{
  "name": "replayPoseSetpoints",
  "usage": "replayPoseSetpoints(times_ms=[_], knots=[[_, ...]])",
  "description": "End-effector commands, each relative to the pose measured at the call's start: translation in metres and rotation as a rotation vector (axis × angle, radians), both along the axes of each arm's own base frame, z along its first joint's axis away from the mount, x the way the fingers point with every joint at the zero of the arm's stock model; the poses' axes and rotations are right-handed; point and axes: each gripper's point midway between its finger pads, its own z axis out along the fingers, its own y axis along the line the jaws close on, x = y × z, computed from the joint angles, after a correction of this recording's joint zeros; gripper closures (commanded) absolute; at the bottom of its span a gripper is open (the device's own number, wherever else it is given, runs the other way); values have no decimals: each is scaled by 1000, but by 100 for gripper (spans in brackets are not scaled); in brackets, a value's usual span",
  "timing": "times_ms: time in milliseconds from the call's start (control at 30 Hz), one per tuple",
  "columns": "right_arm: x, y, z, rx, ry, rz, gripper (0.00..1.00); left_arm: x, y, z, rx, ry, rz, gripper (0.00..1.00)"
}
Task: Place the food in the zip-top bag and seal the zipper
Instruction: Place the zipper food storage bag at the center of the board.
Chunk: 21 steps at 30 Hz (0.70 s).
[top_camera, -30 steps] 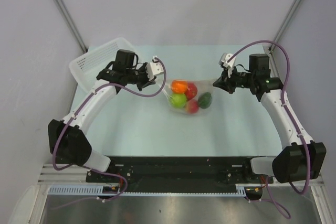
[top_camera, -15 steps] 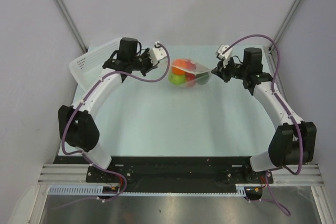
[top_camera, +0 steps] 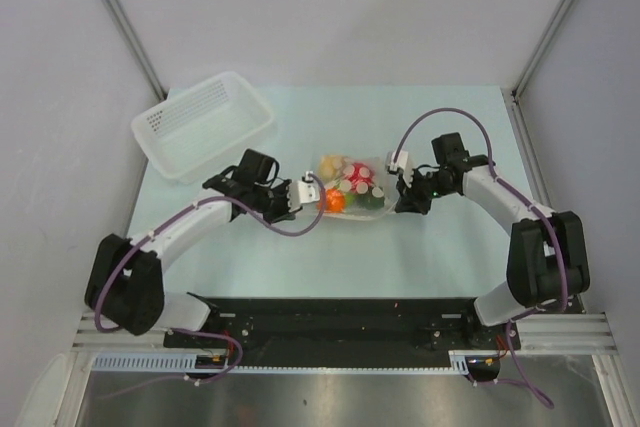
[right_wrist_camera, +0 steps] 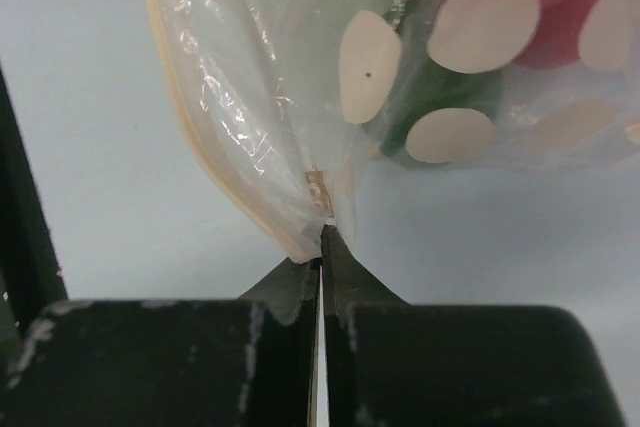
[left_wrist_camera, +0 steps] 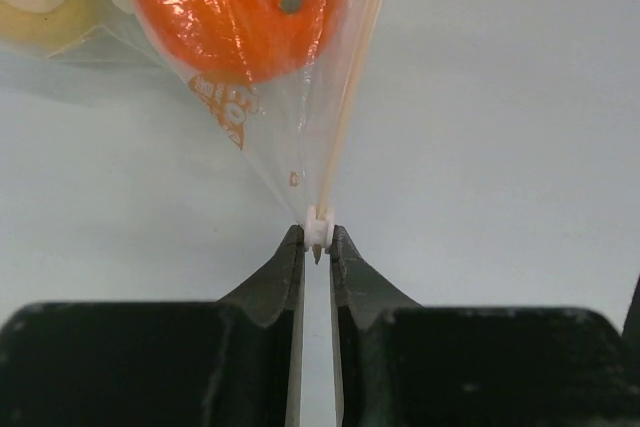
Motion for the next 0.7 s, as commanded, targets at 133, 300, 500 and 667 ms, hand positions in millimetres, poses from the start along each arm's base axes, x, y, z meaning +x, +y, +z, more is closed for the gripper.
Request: replayPoseSetpoints(times_ms=[133, 300, 500, 667], knots=[[-53, -6, 7, -77, -71, 147, 84, -48, -3, 2, 0, -130, -158, 54], [-72, -13, 19, -93, -73, 144, 0, -67, -5, 7, -17, -85, -146, 0], [-87, -18, 74, -44, -191, 7, 0, -64, -21, 85, -184, -114, -51, 0], [-65, -21, 122, 42, -318, -211, 0, -47, -32, 158, -325, -138, 92, 0]])
